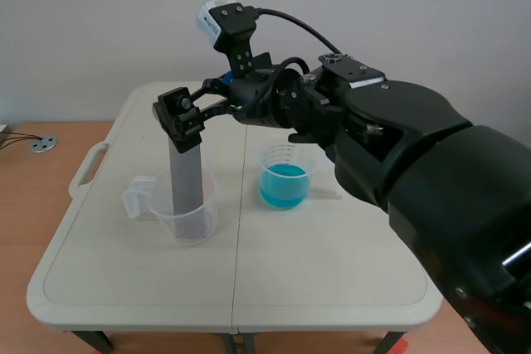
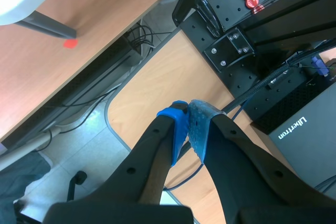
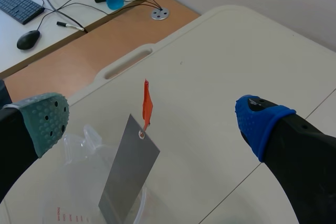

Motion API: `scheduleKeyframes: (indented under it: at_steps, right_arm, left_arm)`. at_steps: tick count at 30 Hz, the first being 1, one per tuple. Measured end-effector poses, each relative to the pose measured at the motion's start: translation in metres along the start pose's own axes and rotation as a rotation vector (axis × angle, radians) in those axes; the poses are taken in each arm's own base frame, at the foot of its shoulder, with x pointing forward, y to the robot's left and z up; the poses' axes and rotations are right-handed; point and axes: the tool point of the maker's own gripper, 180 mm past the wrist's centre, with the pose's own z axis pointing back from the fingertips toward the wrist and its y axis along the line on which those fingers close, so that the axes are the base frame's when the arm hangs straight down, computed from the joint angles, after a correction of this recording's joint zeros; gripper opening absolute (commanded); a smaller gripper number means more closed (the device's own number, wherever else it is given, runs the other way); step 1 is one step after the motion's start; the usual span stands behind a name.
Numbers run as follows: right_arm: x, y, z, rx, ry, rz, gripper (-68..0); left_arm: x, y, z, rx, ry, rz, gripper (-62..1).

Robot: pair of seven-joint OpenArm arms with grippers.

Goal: Hold the metal plate by the orange handle, dip it into the blue solution, take it out and point at it, then put the plate back in the beaker on the left.
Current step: 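Lift the metal plate out of the left beaker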

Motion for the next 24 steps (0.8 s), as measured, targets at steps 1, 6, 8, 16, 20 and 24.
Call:
scheduleKeyframes:
  at_steps: [1,6,8,16,20,24]
  right_arm:
    - [-0.001,0.001,-0.002,0.008,0.008,0.005,-1.2]
    - [-0.009,0.005,-0.012,0.022,0.045,-0.003,-1.2]
    - [-0.012,0.007,-0.015,0.025,0.054,-0.013,-1.2]
    - [-0.012,0.012,-0.022,0.038,0.051,-0.028,-1.2]
    - [-0.01,0.017,-0.025,0.057,0.051,-0.03,-1.2]
    - [-0.006,0.02,-0.027,0.068,0.042,-0.027,-3.4]
  left_arm:
    - [0.0,0.0,0.0,0.0,0.0,0.0,-59.0]
    - [0.0,0.0,0.0,0.0,0.0,0.0,-59.0]
    - [0.0,0.0,0.0,0.0,-0.001,0.0,-59.0]
    - [0.0,0.0,0.0,0.0,0.0,0.0,-59.0]
    - [0.0,0.0,0.0,0.001,0.0,0.0,-59.0]
    - [0.0,0.0,0.0,0.0,-0.001,0.0,-59.0]
